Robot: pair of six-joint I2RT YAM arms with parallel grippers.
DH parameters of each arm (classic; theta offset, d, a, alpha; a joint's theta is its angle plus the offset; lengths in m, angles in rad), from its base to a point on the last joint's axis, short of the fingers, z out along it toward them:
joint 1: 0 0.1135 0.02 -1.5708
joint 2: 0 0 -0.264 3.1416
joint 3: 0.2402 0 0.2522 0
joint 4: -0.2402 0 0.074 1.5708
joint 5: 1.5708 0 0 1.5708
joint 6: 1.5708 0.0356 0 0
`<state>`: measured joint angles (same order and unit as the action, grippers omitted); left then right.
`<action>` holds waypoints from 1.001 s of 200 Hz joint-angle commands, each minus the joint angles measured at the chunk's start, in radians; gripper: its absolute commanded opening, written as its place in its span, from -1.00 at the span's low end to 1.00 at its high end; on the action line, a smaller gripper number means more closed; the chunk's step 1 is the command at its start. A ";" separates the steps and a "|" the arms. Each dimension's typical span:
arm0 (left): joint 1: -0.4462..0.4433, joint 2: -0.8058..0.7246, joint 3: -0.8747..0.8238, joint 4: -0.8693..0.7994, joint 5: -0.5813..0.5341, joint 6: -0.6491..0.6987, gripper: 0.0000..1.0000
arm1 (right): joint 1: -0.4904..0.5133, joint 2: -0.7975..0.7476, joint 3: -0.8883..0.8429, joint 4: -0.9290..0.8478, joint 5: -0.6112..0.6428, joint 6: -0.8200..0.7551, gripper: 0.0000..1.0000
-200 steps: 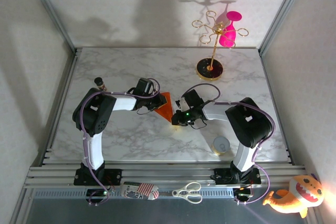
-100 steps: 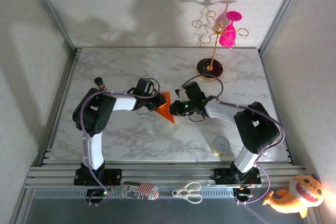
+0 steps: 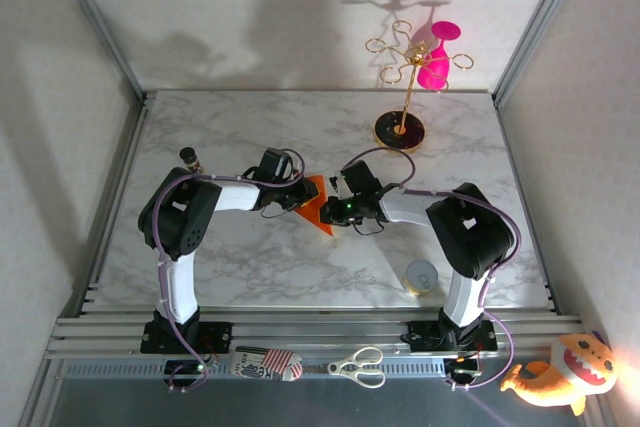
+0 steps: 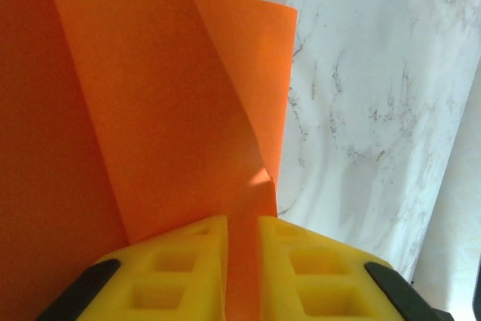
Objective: Fold a paper plane with a square sheet of paper (pick it up from the middle)
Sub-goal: Fourth fold the wing at the center of the table.
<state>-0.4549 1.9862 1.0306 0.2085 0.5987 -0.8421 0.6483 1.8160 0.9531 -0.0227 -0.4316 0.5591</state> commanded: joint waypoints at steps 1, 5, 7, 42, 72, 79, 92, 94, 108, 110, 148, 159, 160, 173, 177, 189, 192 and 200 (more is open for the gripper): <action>-0.005 0.035 -0.014 -0.031 -0.028 -0.009 -0.62 | 0.007 0.018 -0.013 -0.016 0.025 0.019 -0.73; -0.005 0.034 -0.014 -0.030 -0.027 -0.009 -0.61 | 0.008 0.019 -0.015 -0.014 0.024 0.021 -0.74; -0.005 0.033 -0.013 -0.029 -0.027 -0.009 -0.61 | 0.008 0.019 -0.018 -0.013 0.025 0.023 -0.74; -0.005 0.021 -0.003 -0.015 -0.014 -0.009 -0.59 | 0.008 0.019 -0.046 0.002 0.026 0.051 -0.74; -0.005 0.013 -0.001 0.001 0.000 -0.009 -0.56 | 0.008 0.020 -0.054 -0.002 0.037 0.058 -0.74; -0.005 0.009 0.001 0.006 0.004 -0.007 -0.55 | 0.008 0.022 -0.055 -0.006 0.042 0.058 -0.74; -0.004 -0.002 0.008 0.009 0.006 -0.004 -0.54 | 0.008 0.027 -0.054 -0.017 0.052 0.056 -0.74; -0.004 -0.005 0.010 0.009 0.007 -0.002 -0.53 | 0.008 0.029 -0.054 -0.018 0.053 0.056 -0.74; -0.004 -0.022 0.021 0.011 0.013 0.004 -0.51 | 0.008 0.033 -0.052 -0.031 0.065 0.056 -0.74; -0.004 -0.024 0.022 0.012 0.013 0.005 -0.50 | 0.007 0.035 -0.051 -0.034 0.068 0.056 -0.74; -0.002 -0.092 0.027 0.028 0.026 0.031 -0.42 | 0.008 0.047 -0.047 -0.092 0.116 0.037 -0.77; -0.002 -0.112 0.017 0.031 0.026 0.046 -0.41 | 0.008 0.047 -0.049 -0.111 0.126 0.020 -0.78; -0.002 -0.113 0.016 0.032 0.026 0.048 -0.41 | 0.007 0.047 -0.049 -0.111 0.128 0.018 -0.78; -0.002 -0.132 -0.001 0.031 0.024 0.071 -0.41 | 0.007 0.045 -0.049 -0.139 0.136 -0.011 -0.79; -0.004 -0.138 -0.007 0.030 0.023 0.079 -0.42 | 0.007 0.046 -0.048 -0.147 0.135 -0.023 -0.79; -0.004 -0.150 -0.025 0.028 0.018 0.104 -0.43 | 0.005 0.043 -0.047 -0.166 0.135 -0.054 -0.80; -0.004 -0.153 -0.030 0.027 0.017 0.111 -0.44 | 0.005 0.042 -0.047 -0.170 0.133 -0.061 -0.80; -0.004 -0.159 -0.043 0.021 0.011 0.132 -0.47 | 0.004 0.044 -0.044 -0.181 0.131 -0.077 -0.80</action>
<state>-0.4549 1.8675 1.0256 0.2310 0.6132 -0.7891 0.6518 1.8252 0.9222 -0.0383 -0.3828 0.5568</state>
